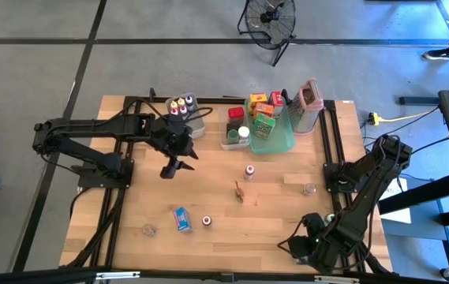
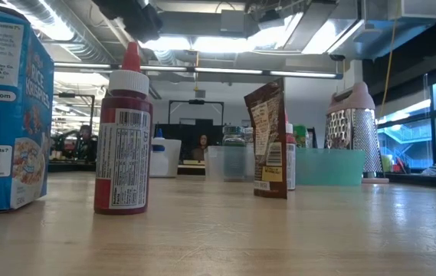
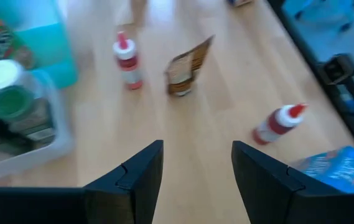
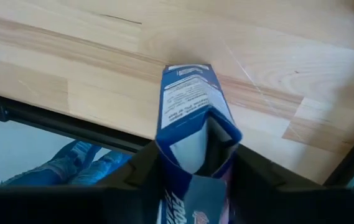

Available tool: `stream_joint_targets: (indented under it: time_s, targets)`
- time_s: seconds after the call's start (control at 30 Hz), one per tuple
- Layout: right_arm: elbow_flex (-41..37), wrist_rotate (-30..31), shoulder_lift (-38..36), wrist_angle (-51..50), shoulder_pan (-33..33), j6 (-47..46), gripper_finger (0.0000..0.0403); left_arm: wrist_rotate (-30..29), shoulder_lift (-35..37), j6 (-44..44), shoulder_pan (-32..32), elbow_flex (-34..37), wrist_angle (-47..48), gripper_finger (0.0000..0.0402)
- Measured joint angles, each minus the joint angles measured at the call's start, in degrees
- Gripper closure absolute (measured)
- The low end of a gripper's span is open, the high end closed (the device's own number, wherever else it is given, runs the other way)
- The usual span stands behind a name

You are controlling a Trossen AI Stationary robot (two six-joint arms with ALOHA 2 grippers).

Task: Pick & Place Kitchen Items
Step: Put the blue cereal box into the green bin

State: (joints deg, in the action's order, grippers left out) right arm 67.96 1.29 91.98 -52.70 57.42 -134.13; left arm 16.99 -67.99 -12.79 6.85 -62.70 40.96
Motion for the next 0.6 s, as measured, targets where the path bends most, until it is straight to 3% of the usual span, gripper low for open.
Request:
stream_joint_targets:
  time_s: [0.17,0.37,0.6]
  targets:
    - [0.0,0.0,0.0,1.3,-0.8,1.1,0.0297,6.7,0.0,0.9,-0.2,0.0,0.0,0.0217]
    - [0.0,0.0,0.0,3.1,-3.2,4.9,0.0313,10.7,0.0,1.5,-1.8,0.0,2.4,0.0217]
    - [4.1,1.6,0.0,0.9,-10.5,20.2,0.0314,11.5,0.0,1.1,-2.1,0.0,6.7,0.0217]
